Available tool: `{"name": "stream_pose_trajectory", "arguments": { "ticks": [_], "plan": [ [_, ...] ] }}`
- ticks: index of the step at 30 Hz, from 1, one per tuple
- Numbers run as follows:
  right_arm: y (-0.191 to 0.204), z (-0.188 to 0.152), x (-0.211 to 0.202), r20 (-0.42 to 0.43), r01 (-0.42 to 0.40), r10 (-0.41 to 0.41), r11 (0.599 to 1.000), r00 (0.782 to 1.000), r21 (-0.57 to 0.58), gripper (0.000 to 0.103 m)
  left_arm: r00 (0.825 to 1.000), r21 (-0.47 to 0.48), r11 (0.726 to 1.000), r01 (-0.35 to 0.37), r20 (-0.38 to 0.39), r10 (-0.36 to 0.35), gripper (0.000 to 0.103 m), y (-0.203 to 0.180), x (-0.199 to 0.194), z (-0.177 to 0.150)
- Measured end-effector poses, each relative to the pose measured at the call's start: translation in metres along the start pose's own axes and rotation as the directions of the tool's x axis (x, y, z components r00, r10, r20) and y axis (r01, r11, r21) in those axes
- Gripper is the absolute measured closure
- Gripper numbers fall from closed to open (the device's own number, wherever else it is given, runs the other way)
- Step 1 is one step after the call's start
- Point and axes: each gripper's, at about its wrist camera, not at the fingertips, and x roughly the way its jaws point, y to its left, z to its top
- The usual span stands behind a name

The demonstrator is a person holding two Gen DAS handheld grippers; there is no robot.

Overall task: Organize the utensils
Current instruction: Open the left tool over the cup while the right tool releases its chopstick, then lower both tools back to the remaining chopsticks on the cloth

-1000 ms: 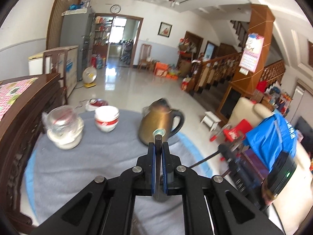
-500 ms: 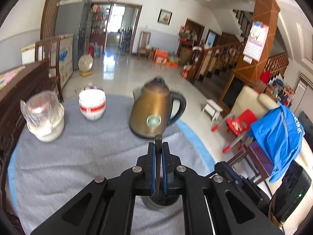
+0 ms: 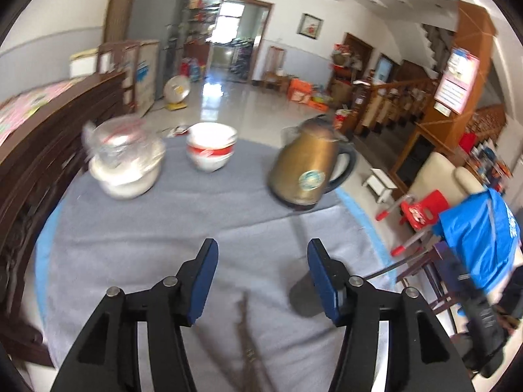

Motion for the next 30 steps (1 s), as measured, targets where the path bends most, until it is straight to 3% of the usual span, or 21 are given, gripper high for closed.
{"name": "stream_pose_trajectory", "arguments": {
  "ticks": [4, 7, 8, 9, 11, 12, 13, 16, 21, 25, 30],
  "plan": [
    [0.009, -0.009, -0.042, 0.117, 0.013, -0.007, 0.999, 0.993, -0.047, 0.034, 0.992, -0.046, 0.991, -0.124, -0.044, 0.122, 0.045, 0.046, -0.002, -0.030],
    [0.019, -0.016, -0.060, 0.131, -0.032, 0.045, 0.995, 0.990, -0.095, 0.035, 0.982, -0.078, 0.982, -0.173, -0.092, 0.166, 0.045, 0.072, 0.003, -0.053],
    [0.025, -0.021, -0.061, 0.106, -0.069, 0.080, 0.992, 0.991, -0.109, 0.037, 0.978, -0.094, 0.979, -0.183, -0.115, 0.172, 0.045, 0.080, 0.005, -0.061],
    [0.028, -0.025, -0.060, 0.079, -0.088, 0.098, 0.989, 0.992, -0.116, 0.047, 0.975, -0.105, 0.976, -0.189, -0.135, 0.174, 0.045, 0.086, 0.008, -0.069],
    [0.038, -0.040, -0.043, -0.052, -0.133, 0.127, 0.982, 0.990, -0.132, 0.064, 0.967, -0.111, 0.973, -0.202, -0.178, 0.180, 0.045, 0.093, 0.017, -0.086],
    [0.041, -0.048, -0.031, -0.118, -0.146, 0.131, 0.981, 0.984, -0.126, 0.065, 0.964, -0.110, 0.972, -0.206, -0.195, 0.182, 0.045, 0.095, 0.020, -0.094],
    [0.042, -0.056, -0.019, -0.178, -0.155, 0.134, 0.981, 0.975, -0.114, 0.065, 0.960, -0.109, 0.972, -0.209, -0.211, 0.183, 0.045, 0.097, 0.023, -0.100],
    [0.044, -0.089, 0.028, -0.409, -0.181, 0.145, 0.982, 0.901, -0.050, 0.069, 0.948, -0.117, 0.970, -0.214, -0.263, 0.178, 0.045, 0.103, 0.032, -0.118],
    [0.047, -0.127, 0.095, -0.595, -0.142, 0.114, 0.990, 0.796, 0.000, 0.070, 0.941, -0.120, 0.969, -0.218, -0.290, 0.176, 0.045, 0.103, 0.037, -0.126],
    [0.058, -0.140, 0.140, -0.655, -0.105, 0.054, 0.994, 0.754, -0.040, 0.070, 0.935, -0.144, 0.969, -0.200, -0.323, 0.145, 0.045, 0.111, 0.047, -0.126],
    [0.067, -0.151, 0.177, -0.662, -0.043, -0.029, 0.995, 0.749, -0.091, 0.072, 0.930, -0.195, 0.968, -0.157, -0.359, 0.078, 0.048, 0.121, 0.060, -0.124]
  ]
}}
